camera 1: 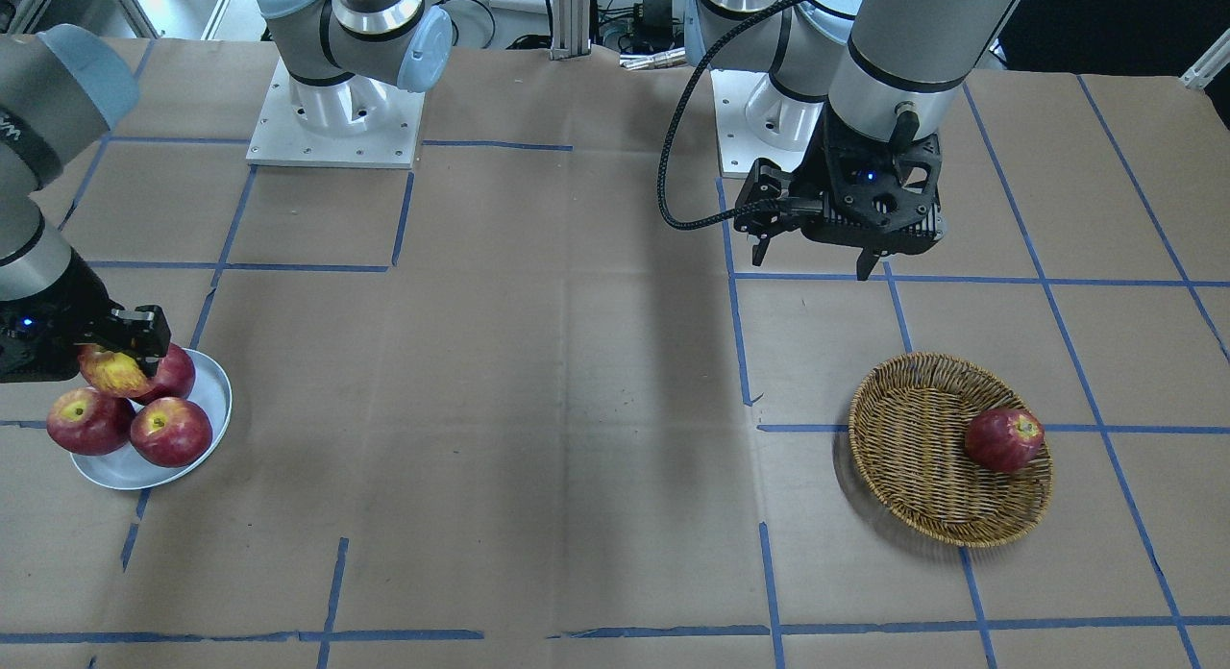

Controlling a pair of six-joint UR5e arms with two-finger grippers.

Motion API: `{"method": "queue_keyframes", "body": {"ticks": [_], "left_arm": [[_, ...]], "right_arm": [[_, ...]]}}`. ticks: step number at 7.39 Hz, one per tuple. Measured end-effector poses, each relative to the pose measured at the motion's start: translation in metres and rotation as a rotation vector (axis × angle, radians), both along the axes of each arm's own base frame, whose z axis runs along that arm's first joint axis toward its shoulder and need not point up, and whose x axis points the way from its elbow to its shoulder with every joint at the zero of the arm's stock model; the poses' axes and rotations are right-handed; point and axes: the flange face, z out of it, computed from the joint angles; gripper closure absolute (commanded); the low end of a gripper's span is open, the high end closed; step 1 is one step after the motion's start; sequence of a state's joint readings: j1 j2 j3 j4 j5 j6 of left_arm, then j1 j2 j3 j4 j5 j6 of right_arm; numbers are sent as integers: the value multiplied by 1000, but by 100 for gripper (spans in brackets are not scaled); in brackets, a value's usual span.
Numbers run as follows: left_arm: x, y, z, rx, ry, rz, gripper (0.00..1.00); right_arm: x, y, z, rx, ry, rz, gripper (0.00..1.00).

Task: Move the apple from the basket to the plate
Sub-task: 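Carry the streaked apple with the right gripper onto the blue plate, then open the right gripper and raise it away from the plate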

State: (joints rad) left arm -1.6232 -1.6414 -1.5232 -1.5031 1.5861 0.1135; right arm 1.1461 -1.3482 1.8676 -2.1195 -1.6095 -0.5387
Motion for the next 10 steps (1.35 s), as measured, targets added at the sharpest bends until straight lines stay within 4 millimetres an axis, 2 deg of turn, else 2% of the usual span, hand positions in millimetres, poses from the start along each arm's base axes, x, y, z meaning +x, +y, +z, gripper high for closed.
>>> {"method": "queue_keyframes", "body": {"ticks": [2,4,5,6,7,9,10], "left_arm": [[0,0,0,0,0,0,1],[0,0,0,0,0,-1,1],[0,0,0,1,0,-1,1],[0,0,0,1,-1,-1,1],[0,1,0,1,-1,-1,1],[0,1,1,0,-2,0,1],[0,1,1,0,-2,0,1]], "right_arm": [[-8,-2,-16,25,-11,1,53],[-10,-1,-19,33,-8,-1,49],[-11,-1,-20,35,-4,-3,40],[-12,-1,-21,38,-3,-3,23],[-12,-2,-25,44,-5,-2,11],[-13,-4,-30,52,-9,-1,0],[-14,-5,-29,49,-7,-1,0]]}}
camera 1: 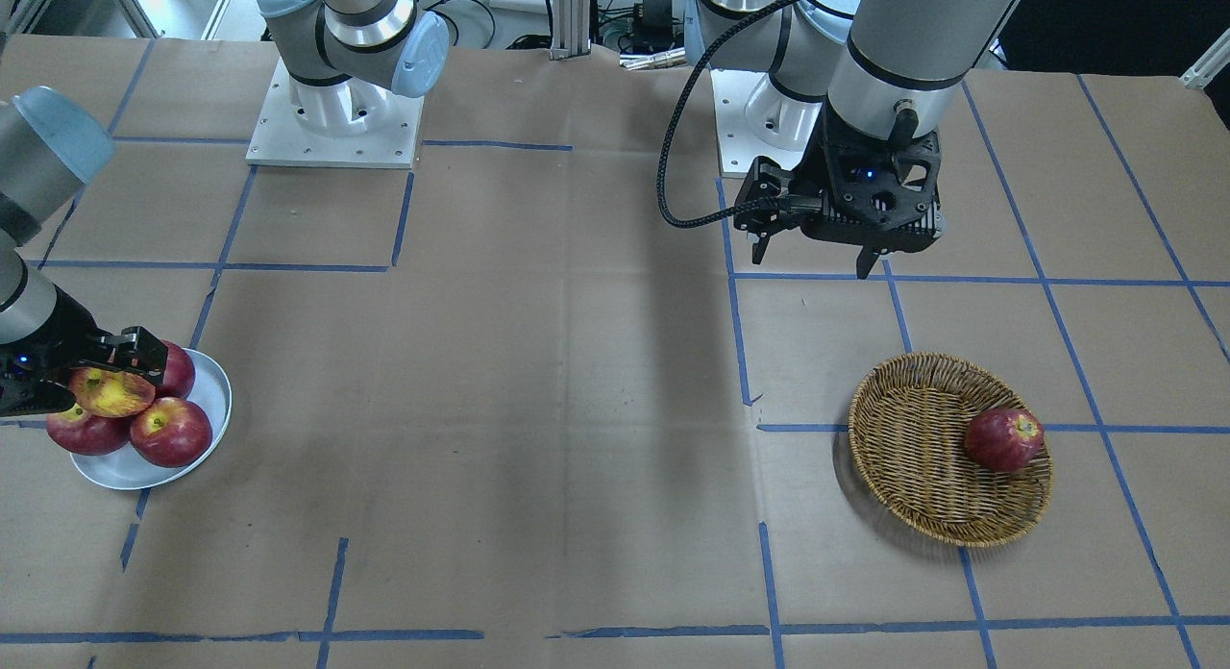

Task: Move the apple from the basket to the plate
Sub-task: 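Open the right gripper and raise it away from the plate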

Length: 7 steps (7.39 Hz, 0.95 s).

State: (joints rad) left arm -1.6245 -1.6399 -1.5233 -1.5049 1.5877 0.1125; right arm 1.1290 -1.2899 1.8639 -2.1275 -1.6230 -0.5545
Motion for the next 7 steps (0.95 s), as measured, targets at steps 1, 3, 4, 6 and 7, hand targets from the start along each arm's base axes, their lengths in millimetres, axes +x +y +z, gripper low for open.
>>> {"method": "queue_keyframes", "body": {"ticks": [1,3,4,6,7], "left_arm": [[0,0,0,0,0,-1,1],[0,0,0,0,0,0,1],[0,0,1,-1,0,0,1],[0,1,1,1,0,1,1],[0,1,1,2,0,1,1]], "right_arm": [[-1,-2,5,-10,4,-3,0],[-1,-7,33,-51,18,-7,0],[5,-6,60,-71,23,-1,0],[44,6,127,-81,16,12,0],[75,18,155,-74,8,-6,0]]}}
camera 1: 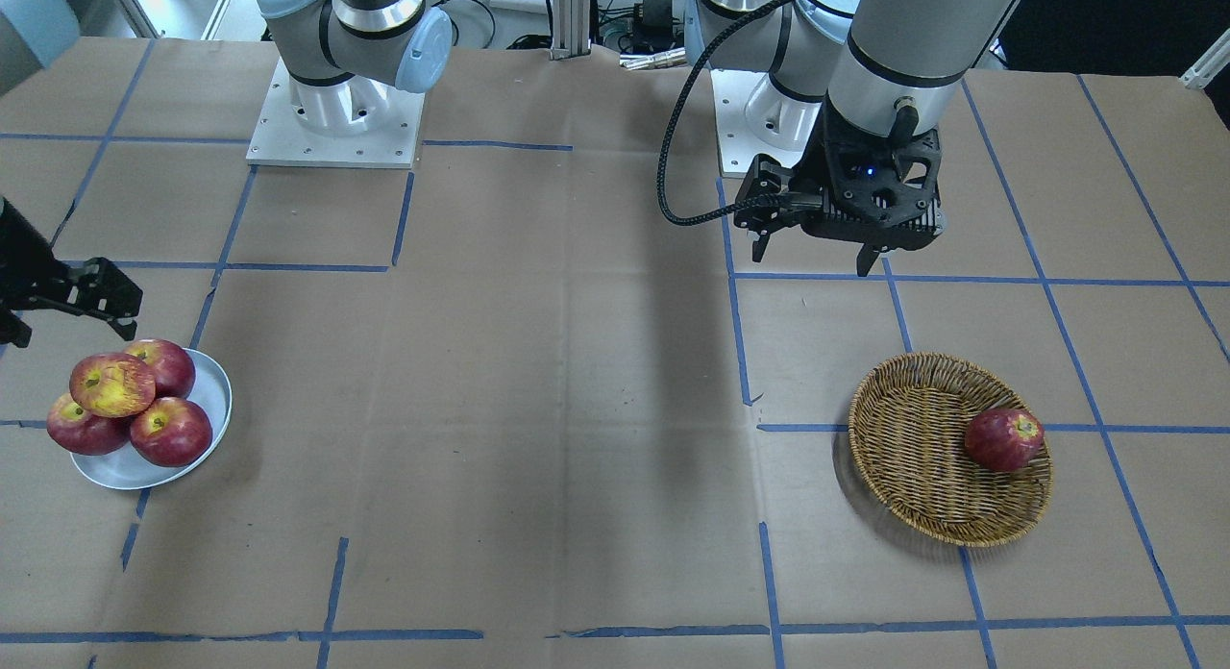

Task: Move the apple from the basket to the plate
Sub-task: 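Open the right gripper and raise it away from the plate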

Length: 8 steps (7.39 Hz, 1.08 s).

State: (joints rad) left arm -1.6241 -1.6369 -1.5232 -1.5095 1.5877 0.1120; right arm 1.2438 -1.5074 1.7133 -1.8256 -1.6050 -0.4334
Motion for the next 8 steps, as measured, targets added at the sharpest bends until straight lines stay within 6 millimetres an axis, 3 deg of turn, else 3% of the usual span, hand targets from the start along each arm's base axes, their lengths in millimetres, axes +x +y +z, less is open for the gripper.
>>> {"method": "queue_keyframes", "body": {"ticks": [2,5,6,8], "left_arm": [[0,0,0,2,0,-1,1],[0,0,0,4,0,0,1],[0,0,0,4,0,1,1],[1,0,0,4,0,1,1]], "right_arm": [[62,30,35,24,-38,-37,0],[141,59,57,23,-60,-50,0],[154,67,61,29,-55,-47,0],[162,72,64,35,-50,-47,0]]}}
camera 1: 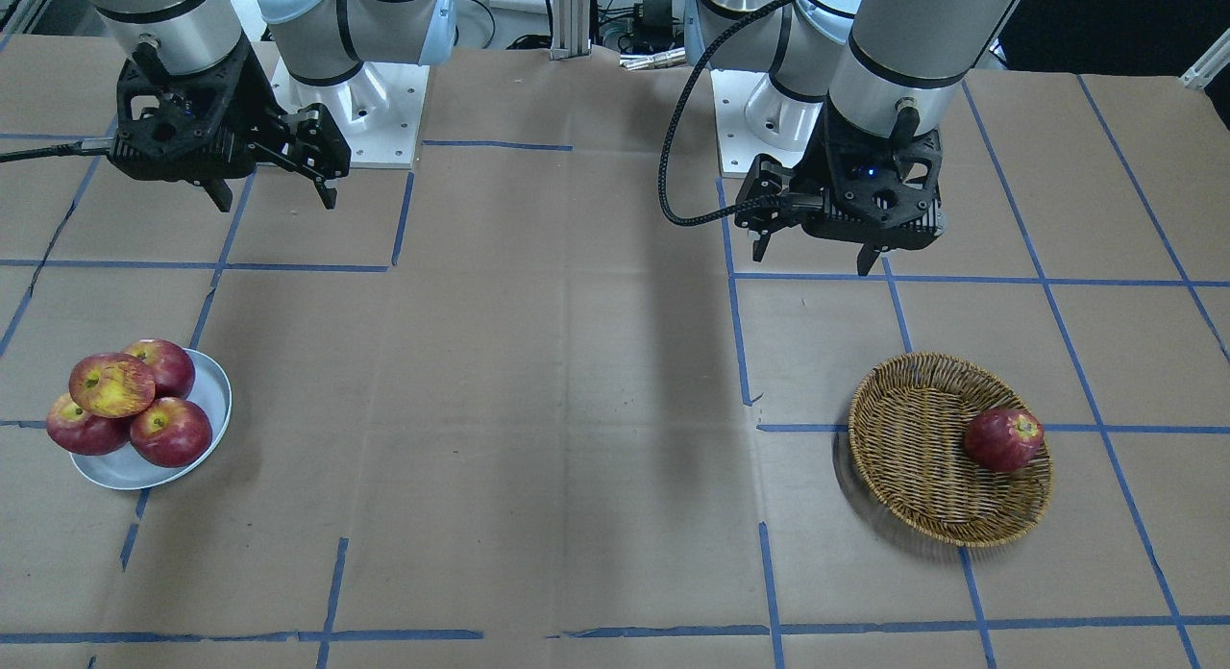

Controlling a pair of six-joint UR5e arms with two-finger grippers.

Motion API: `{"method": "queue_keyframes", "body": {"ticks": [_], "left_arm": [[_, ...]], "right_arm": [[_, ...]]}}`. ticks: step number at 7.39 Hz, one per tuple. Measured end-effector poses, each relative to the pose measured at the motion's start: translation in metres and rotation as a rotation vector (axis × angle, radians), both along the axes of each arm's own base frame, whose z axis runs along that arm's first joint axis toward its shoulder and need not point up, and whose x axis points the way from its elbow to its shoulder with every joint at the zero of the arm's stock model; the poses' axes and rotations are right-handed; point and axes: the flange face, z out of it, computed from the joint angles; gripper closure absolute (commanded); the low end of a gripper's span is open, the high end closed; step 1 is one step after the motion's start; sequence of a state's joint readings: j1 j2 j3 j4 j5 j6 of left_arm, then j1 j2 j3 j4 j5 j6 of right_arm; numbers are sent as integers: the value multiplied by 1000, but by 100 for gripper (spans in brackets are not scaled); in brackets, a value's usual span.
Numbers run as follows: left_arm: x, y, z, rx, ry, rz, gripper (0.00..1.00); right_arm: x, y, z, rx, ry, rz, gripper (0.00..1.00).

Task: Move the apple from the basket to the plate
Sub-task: 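Open the right gripper and raise it away from the plate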

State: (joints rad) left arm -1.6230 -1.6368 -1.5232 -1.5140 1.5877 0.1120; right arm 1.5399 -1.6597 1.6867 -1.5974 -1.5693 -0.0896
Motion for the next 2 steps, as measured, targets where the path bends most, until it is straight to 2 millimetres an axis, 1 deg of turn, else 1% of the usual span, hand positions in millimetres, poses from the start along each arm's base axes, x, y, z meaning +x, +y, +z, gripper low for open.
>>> {"method": "queue_keyframes", "body": {"ticks": [2], "left_arm": [[0,0,0,0,0,-1,1]], "right_arm": [[1,1,1,0,0,1,0]]}}
